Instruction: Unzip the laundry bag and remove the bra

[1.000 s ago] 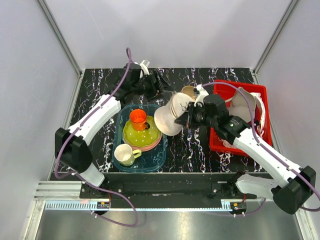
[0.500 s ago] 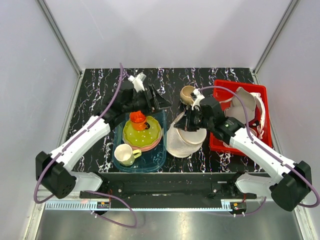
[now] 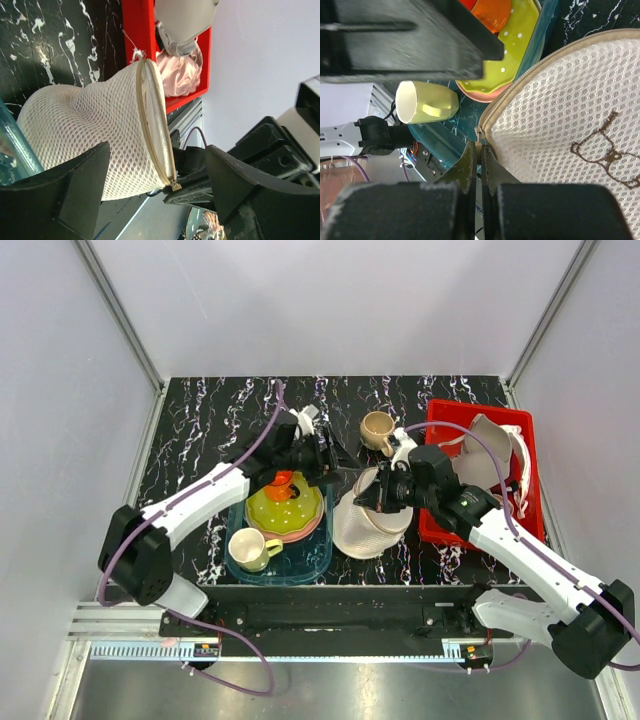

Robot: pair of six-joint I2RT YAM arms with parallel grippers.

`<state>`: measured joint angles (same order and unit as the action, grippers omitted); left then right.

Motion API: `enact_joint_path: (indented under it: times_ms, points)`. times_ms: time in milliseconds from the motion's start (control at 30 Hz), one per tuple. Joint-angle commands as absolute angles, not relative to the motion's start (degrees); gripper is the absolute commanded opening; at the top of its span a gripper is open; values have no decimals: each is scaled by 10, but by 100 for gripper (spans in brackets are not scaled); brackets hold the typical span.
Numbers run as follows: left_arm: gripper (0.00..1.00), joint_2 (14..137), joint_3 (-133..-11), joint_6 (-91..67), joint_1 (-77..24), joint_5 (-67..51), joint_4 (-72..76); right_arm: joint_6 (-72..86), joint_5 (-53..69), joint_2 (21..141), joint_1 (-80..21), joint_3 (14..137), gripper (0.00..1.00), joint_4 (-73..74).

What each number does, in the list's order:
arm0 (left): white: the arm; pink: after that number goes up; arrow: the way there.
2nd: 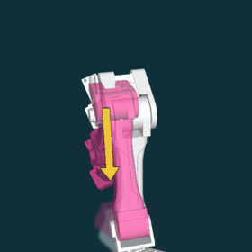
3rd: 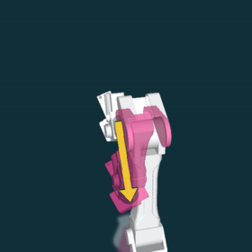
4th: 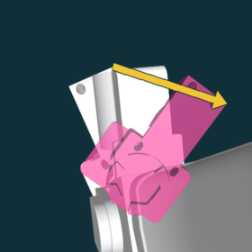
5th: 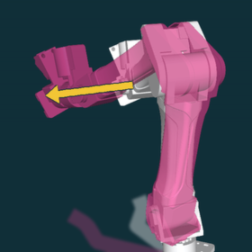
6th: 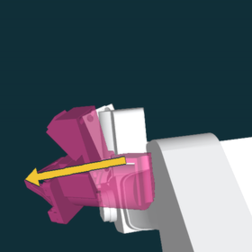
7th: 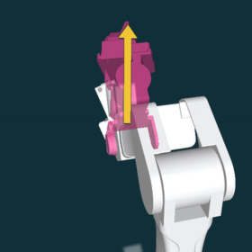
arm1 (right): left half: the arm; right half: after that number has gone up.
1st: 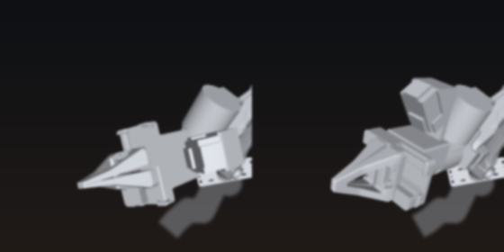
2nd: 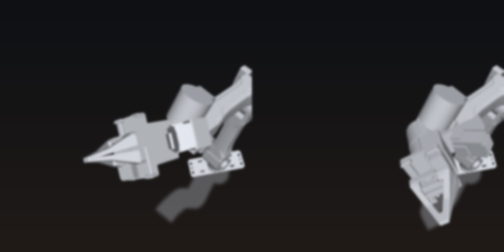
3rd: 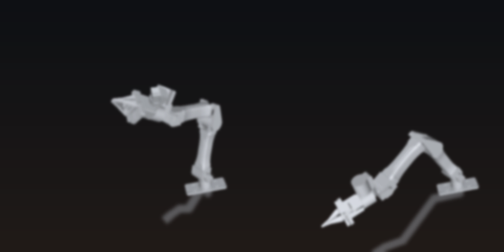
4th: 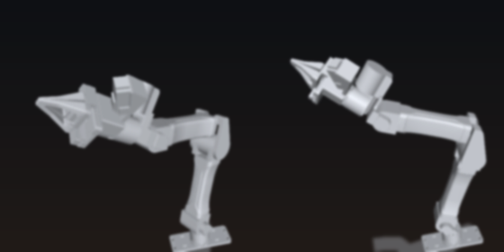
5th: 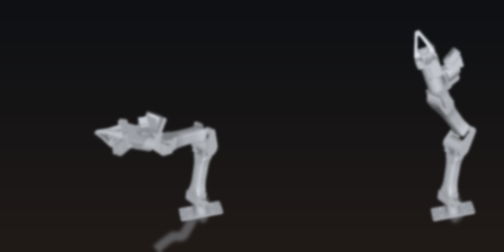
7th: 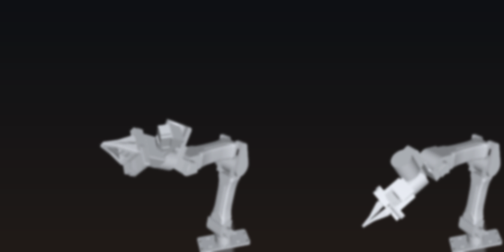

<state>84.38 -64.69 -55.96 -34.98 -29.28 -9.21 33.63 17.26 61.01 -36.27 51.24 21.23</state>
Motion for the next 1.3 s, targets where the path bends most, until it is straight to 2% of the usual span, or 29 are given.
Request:
enact_joint_path:
  times_ms: [0, 167, 267, 300, 333, 367, 400, 700, 933, 1200, 1233, 1267]
  points:
    - [79, 875, -682, -564, -373, -316, -59, 324, 187, 600, -360, 513, 0, 212]
    - [79, 917, -698, -555, -378, -327, -78, 320, 187, 607, -361, 513, 0, 219]
    - [70, 926, -705, -554, -388, -330, -77, 321, 185, 616, -361, 510, 0, 219]
    - [36, 926, -707, -553, -390, -328, -77, 320, 178, 618, -360, 510, 0, 221]
    - [18, 925, -707, -553, -390, -325, -78, 320, 175, 618, -360, 512, 0, 222]
    - [2, 918, -708, -548, -389, -319, -80, 320, 161, 619, -361, 512, 0, 229]
    - [0, 913, -714, -544, -388, -315, -96, 321, 156, 618, -361, 511, 0, 234]
    - [0, 912, -772, -517, -370, -296, -138, 315, 109, 584, -361, 477, 0, 289]
    - [0, 977, -850, -501, -353, -298, -154, 352, 110, 515, -360, 385, 0, 305]
    - [0, 1085, -940, -492, -354, -320, -176, 384, 127, 489, -361, 366, 0, 287]
    - [9, 1083, -944, -489, -355, -324, -176, 389, 128, 488, -361, 370, 0, 277]
    - [24, 1078, -943, -485, -359, -323, -178, 392, 127, 488, -361, 373, 0, 272]
